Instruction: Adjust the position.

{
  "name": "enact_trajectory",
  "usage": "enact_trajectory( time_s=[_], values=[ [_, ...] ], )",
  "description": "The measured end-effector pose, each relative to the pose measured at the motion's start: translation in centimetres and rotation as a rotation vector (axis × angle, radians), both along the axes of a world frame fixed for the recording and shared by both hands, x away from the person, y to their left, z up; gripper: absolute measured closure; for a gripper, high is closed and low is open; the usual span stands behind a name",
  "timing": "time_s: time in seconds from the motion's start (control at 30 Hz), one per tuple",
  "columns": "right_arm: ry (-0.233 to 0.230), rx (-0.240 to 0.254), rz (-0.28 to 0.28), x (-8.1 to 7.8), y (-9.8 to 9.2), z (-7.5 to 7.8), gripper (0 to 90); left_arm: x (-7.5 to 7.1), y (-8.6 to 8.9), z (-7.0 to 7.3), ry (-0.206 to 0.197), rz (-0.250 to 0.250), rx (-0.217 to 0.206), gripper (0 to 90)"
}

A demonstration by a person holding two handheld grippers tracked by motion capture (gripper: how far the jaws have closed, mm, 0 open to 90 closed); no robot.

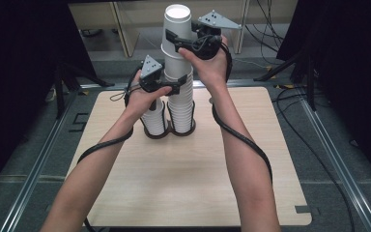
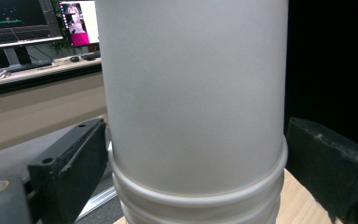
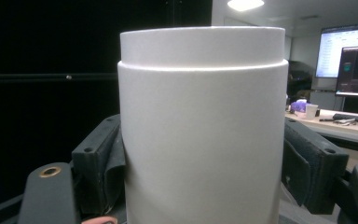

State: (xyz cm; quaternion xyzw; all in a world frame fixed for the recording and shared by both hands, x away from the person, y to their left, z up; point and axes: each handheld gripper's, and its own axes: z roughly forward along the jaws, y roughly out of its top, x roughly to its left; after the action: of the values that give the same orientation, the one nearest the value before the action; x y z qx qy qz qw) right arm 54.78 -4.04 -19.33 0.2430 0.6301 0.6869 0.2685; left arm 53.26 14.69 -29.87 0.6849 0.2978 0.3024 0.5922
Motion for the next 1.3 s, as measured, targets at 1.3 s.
enact_trajectory(
  time_s=[1.3],
  values=[
    [-0.035, 0.081, -0.003, -2.1, -2.0, 2.0, 24.0, -0.1, 0.2, 0.2, -0.008, -0.014, -0.015, 7.4]
  ],
)
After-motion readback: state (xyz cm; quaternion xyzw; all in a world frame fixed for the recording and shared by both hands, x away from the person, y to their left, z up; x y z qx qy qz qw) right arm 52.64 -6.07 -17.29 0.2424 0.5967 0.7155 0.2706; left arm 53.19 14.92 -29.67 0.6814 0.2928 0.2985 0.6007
